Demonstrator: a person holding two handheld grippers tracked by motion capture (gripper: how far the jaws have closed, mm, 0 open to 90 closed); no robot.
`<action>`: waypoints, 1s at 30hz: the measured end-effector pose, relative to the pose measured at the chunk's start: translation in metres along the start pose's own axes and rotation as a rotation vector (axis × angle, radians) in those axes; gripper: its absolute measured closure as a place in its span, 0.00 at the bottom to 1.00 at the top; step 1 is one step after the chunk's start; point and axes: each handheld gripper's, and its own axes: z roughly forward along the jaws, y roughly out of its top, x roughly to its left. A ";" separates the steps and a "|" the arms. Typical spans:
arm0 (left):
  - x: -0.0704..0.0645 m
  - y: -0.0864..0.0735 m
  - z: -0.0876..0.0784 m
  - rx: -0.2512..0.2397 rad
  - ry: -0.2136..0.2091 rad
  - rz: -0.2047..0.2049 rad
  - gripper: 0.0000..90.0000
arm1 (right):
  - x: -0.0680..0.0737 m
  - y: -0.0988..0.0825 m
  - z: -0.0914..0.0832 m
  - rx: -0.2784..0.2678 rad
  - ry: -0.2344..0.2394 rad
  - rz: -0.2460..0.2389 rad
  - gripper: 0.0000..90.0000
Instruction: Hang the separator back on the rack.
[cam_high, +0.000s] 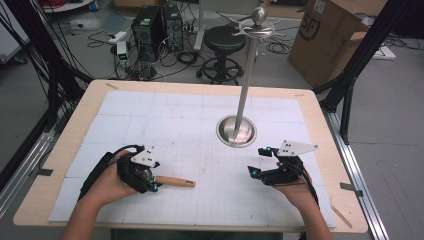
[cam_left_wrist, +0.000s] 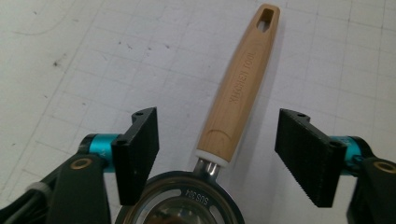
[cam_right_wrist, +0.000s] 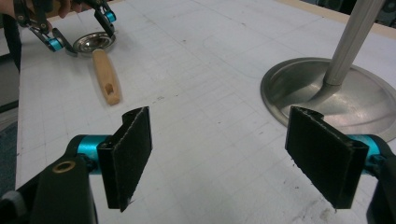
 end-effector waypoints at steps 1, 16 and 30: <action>0.000 0.000 0.001 0.003 0.000 0.000 0.38 | 0.000 0.000 0.000 0.002 -0.002 -0.006 0.25; 0.000 0.002 0.010 0.119 -0.003 0.021 0.60 | 0.000 -0.001 0.003 0.014 0.003 -0.001 0.25; 0.000 0.009 0.020 0.200 -0.028 0.022 0.69 | 0.000 -0.002 0.006 0.024 -0.001 -0.006 0.26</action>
